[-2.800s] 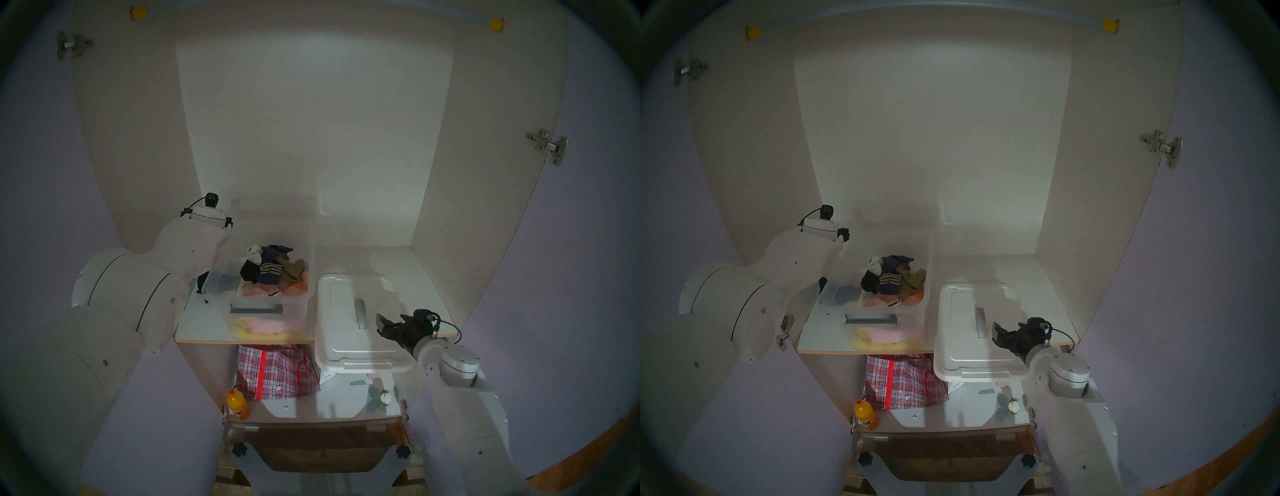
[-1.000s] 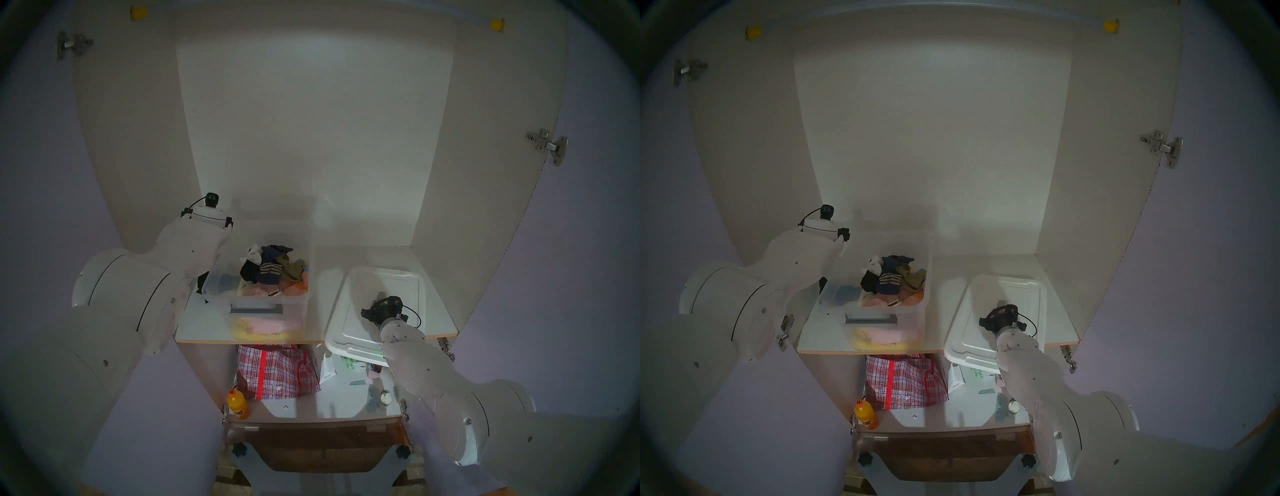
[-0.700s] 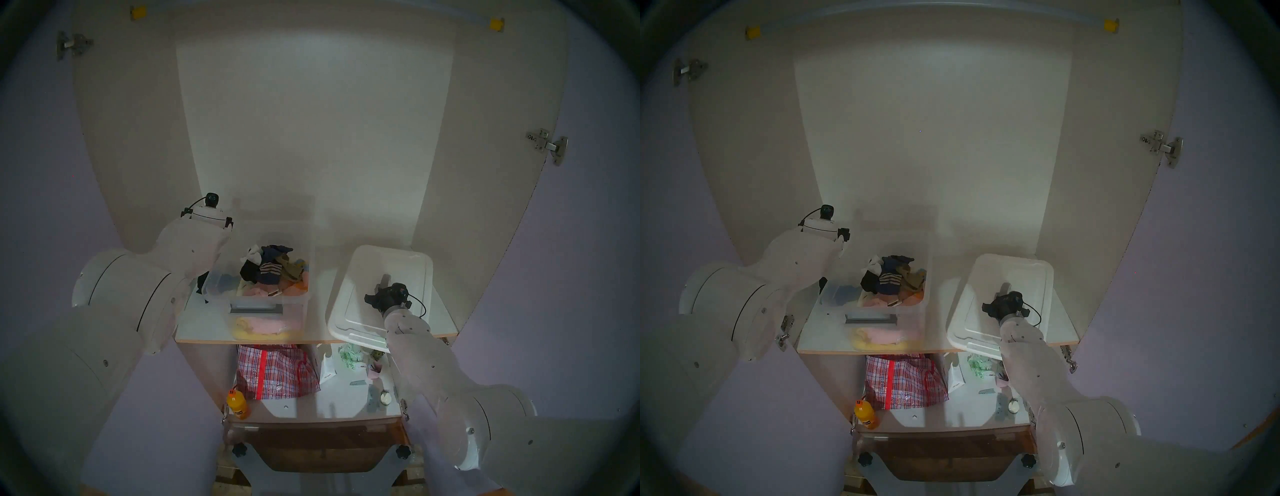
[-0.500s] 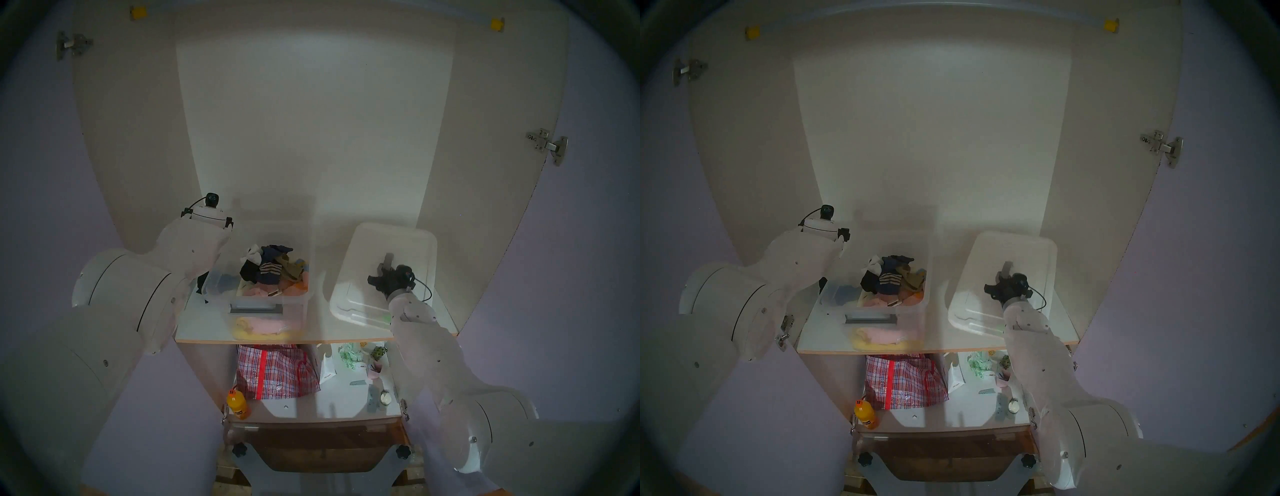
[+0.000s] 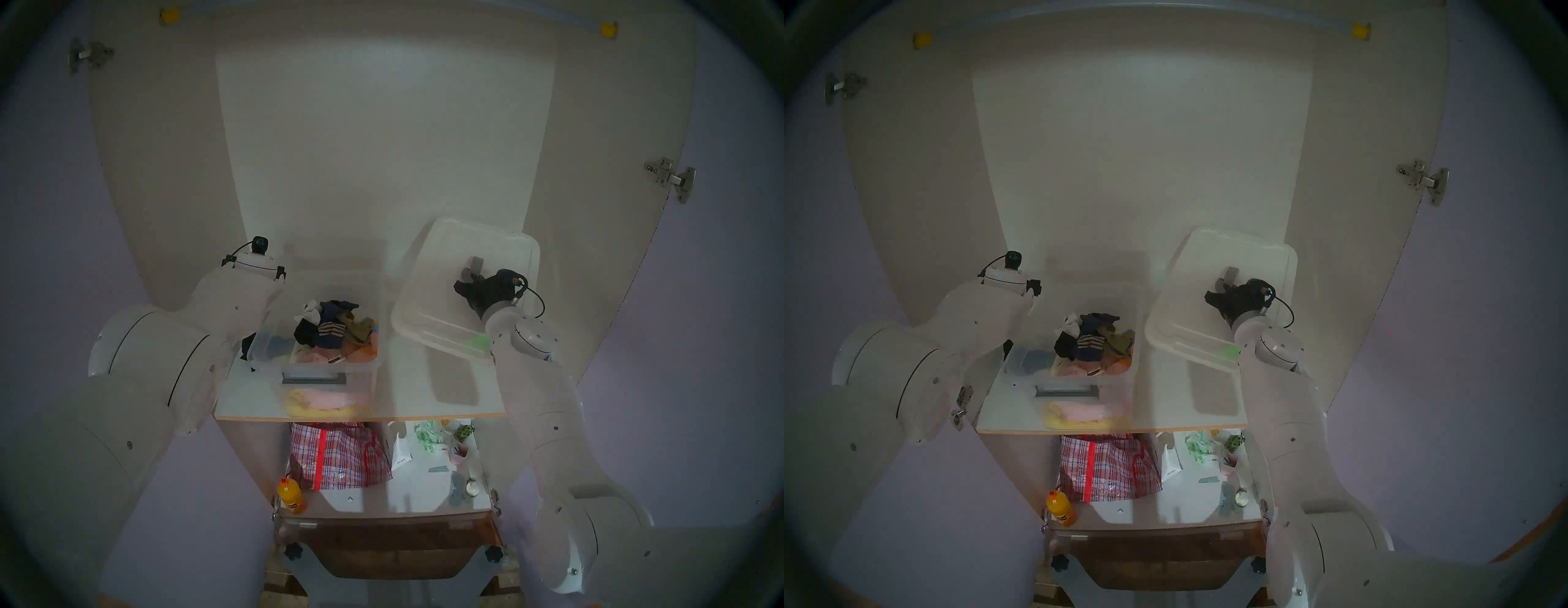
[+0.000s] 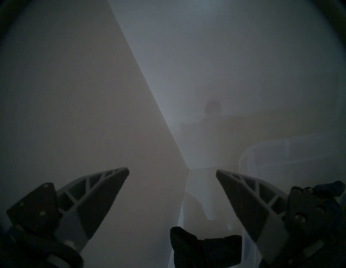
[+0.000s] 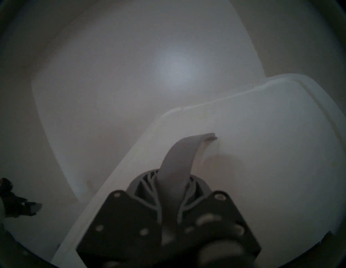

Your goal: Take socks out of the storage bin, place them on top of the cabinet, and put the lid back on the bin

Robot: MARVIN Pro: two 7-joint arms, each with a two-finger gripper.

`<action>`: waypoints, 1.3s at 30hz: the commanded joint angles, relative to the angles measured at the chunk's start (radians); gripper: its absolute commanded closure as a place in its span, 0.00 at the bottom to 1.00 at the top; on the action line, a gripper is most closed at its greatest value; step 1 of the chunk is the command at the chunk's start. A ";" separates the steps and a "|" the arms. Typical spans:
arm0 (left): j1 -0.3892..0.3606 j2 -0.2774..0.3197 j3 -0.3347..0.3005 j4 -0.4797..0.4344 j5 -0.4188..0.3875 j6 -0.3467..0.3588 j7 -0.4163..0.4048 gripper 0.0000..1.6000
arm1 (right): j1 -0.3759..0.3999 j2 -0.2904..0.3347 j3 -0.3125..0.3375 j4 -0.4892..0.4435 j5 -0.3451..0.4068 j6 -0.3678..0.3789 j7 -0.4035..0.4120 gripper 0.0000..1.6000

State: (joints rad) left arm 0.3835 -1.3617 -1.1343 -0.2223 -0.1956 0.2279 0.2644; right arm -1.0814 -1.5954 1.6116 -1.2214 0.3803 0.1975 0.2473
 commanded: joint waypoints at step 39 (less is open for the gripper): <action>-0.039 0.003 0.001 -0.025 0.003 -0.012 -0.001 0.00 | 0.396 -0.318 -0.212 0.575 -0.039 0.095 -0.119 1.00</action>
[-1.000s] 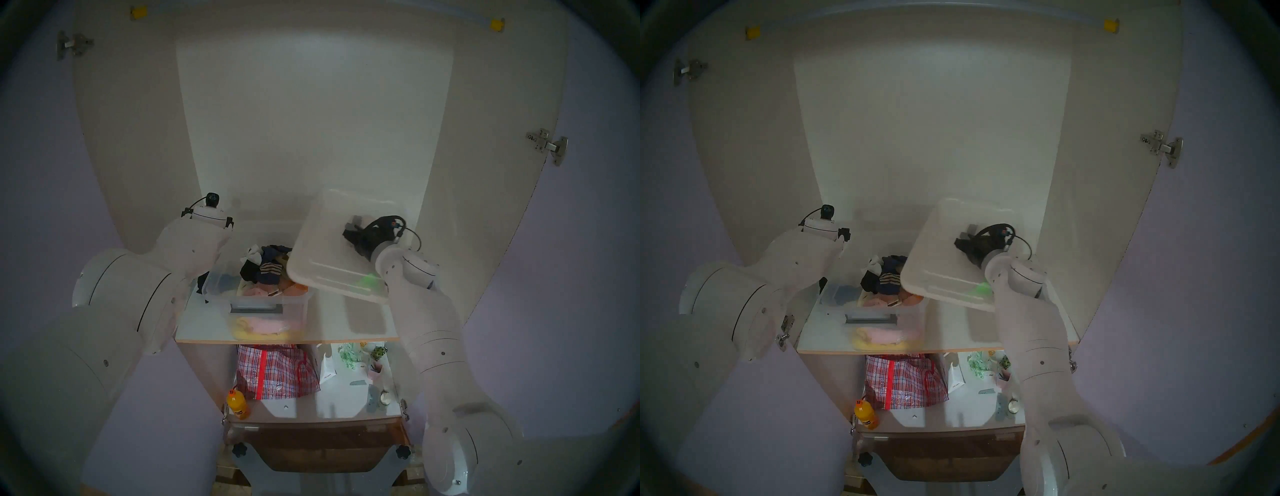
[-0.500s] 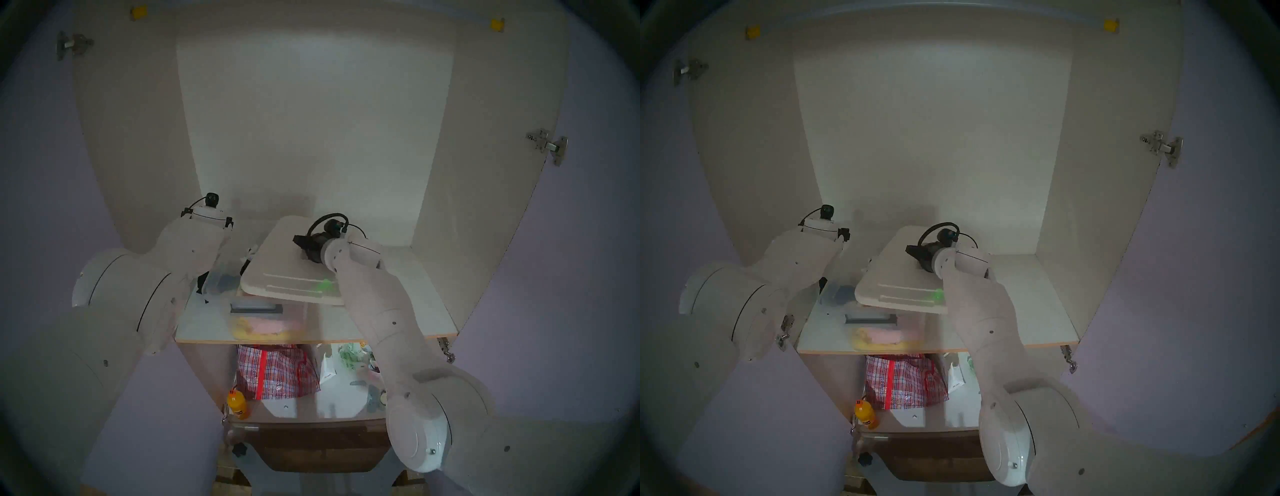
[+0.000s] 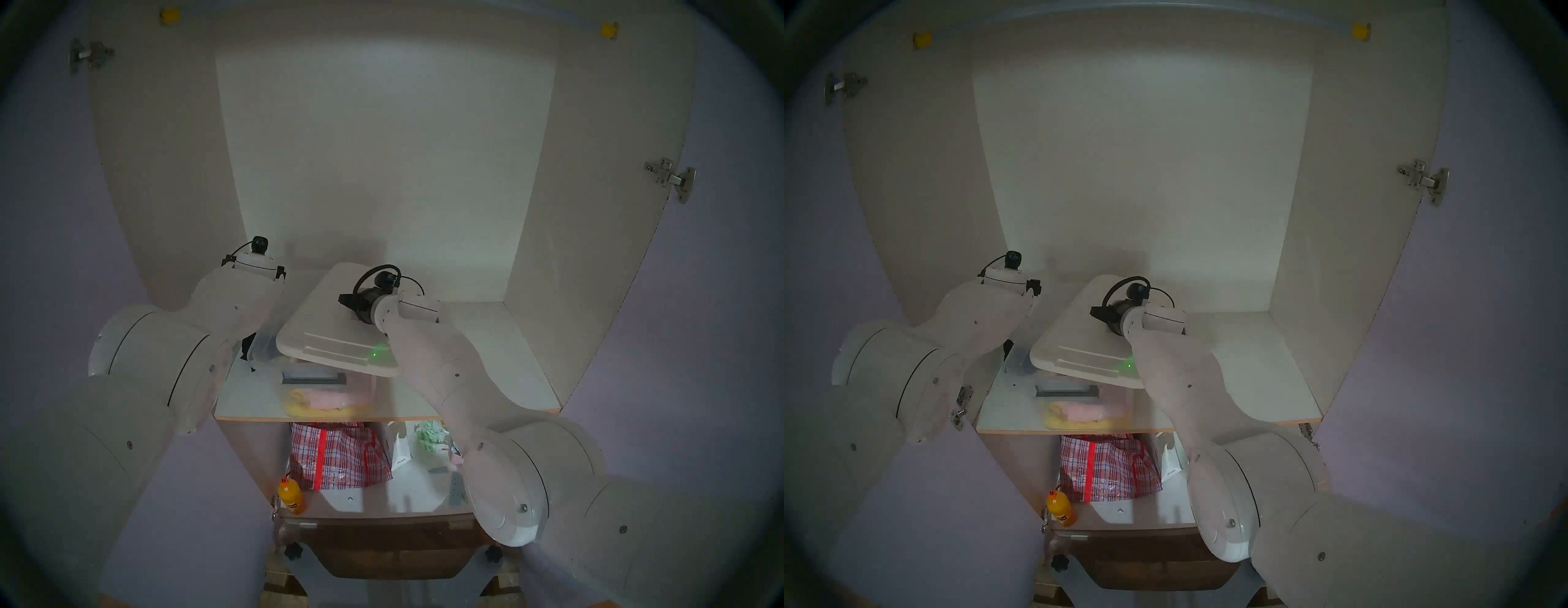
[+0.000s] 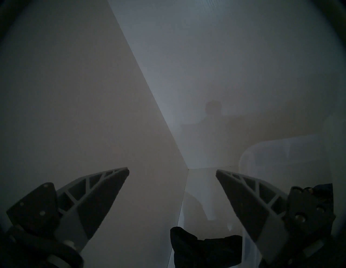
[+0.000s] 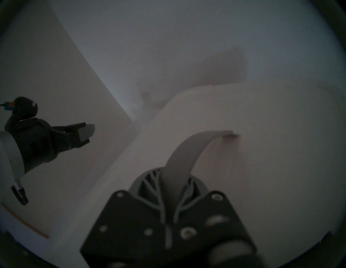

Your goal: Take socks out of the storage bin, place them on top of the cabinet, and put the lid back on the bin

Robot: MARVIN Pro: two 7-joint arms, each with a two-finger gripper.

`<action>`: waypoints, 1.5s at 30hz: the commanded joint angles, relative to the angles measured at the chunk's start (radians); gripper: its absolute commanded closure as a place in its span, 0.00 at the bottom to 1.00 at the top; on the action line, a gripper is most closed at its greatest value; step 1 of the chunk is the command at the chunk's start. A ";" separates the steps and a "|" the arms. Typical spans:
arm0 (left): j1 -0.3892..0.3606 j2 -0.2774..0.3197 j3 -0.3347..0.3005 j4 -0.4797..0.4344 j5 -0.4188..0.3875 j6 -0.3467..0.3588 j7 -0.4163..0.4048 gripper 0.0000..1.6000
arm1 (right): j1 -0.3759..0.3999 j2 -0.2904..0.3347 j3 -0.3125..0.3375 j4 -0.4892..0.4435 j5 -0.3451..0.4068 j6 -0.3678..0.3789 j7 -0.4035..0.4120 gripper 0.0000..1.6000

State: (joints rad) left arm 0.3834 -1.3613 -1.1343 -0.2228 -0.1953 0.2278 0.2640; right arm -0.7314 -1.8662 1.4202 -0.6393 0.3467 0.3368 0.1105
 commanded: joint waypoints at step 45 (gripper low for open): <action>-0.039 0.003 0.001 -0.025 0.003 -0.013 -0.001 0.00 | 0.277 -0.076 -0.081 0.418 -0.014 -0.194 0.214 1.00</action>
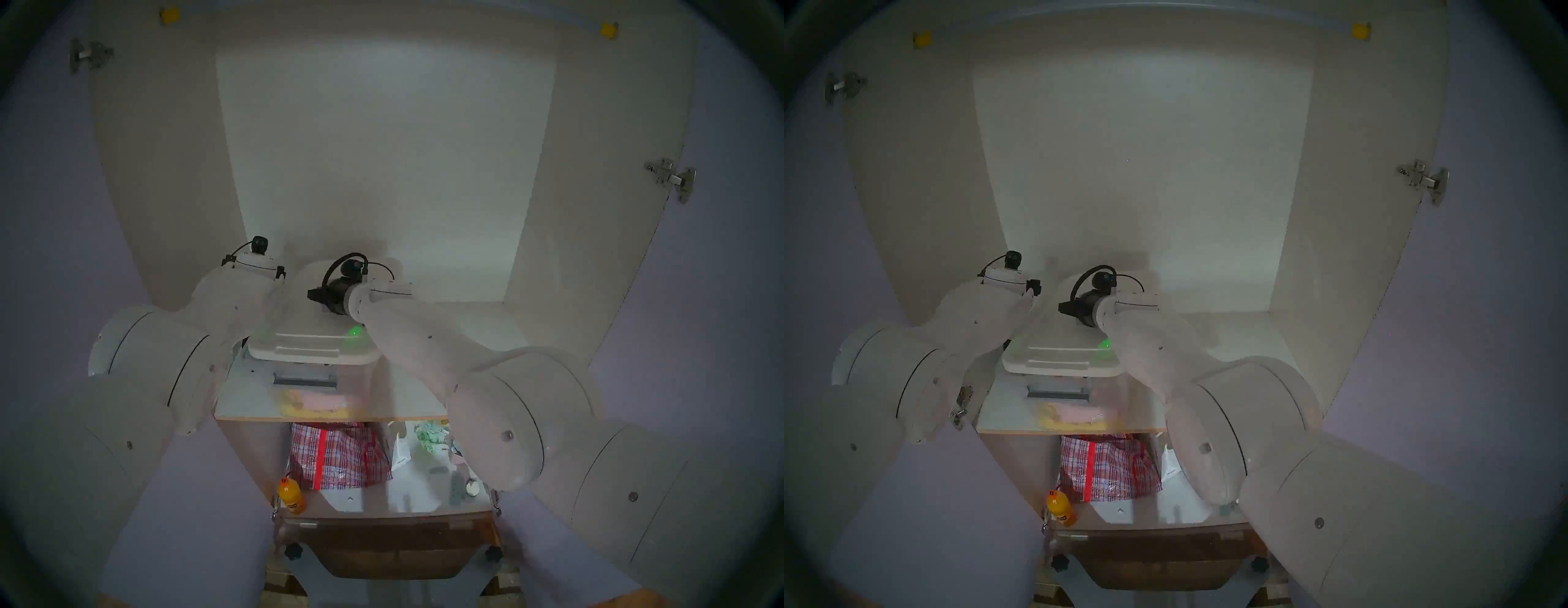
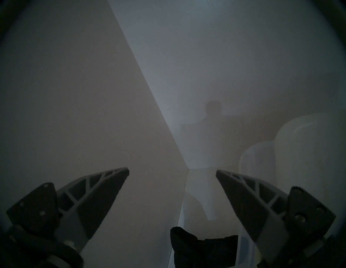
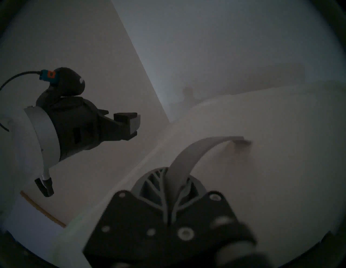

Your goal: Take socks out of the storage bin, place them on top of the cabinet, and put the lid back on the bin

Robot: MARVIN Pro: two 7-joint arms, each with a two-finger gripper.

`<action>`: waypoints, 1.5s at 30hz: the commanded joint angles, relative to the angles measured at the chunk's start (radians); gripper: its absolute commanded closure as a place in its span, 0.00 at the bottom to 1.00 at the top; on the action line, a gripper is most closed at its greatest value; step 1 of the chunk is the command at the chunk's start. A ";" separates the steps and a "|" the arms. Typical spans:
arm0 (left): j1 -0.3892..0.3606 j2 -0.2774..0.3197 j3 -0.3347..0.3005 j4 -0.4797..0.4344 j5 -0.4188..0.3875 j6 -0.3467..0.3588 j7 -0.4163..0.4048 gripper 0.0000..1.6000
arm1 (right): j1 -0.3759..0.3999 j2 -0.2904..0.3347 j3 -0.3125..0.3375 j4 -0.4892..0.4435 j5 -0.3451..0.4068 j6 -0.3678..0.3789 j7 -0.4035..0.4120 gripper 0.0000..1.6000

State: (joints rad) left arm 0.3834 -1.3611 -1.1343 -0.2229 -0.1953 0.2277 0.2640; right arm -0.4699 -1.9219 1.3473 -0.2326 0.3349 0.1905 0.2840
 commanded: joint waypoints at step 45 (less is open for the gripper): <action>-0.039 0.002 0.001 -0.024 0.003 -0.011 0.000 0.00 | 0.038 -0.069 0.113 0.072 0.030 -0.068 0.048 1.00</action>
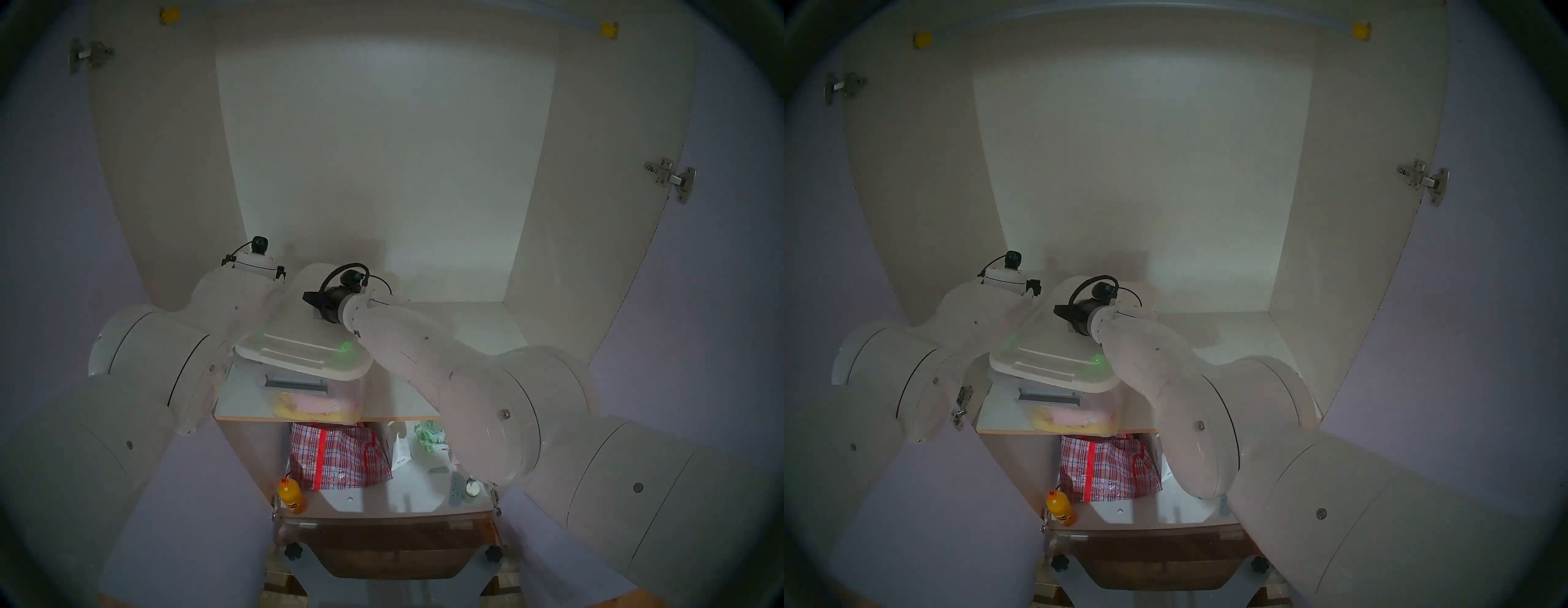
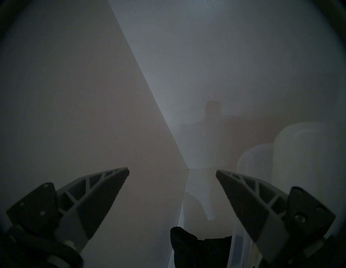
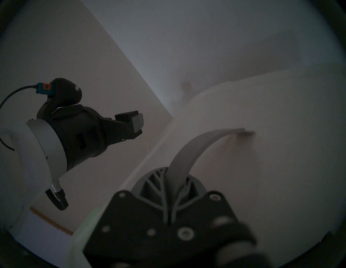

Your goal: Take socks out of the storage bin, place them on top of the cabinet, and put the lid back on the bin

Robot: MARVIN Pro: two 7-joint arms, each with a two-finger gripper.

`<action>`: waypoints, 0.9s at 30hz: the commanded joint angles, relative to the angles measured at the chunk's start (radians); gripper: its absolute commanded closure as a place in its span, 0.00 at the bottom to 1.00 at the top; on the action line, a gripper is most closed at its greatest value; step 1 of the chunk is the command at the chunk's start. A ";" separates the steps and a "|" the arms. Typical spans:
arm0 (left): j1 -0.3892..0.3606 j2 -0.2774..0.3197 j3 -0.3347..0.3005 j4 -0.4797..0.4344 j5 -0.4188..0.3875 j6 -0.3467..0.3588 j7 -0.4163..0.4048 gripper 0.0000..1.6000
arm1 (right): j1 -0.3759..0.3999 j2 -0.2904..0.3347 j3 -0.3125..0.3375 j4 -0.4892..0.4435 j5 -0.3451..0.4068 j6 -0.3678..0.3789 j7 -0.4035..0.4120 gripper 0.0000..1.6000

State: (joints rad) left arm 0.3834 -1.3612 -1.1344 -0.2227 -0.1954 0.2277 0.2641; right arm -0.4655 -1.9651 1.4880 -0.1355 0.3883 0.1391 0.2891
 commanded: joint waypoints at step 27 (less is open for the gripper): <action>-0.038 0.001 0.000 -0.022 0.003 -0.009 0.001 0.00 | 0.046 0.008 -0.119 -0.001 -0.084 0.007 0.088 1.00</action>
State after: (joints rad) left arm 0.3835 -1.3614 -1.1347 -0.2222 -0.1954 0.2279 0.2644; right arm -0.4549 -1.9616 1.3649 -0.1153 0.3013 0.1450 0.3762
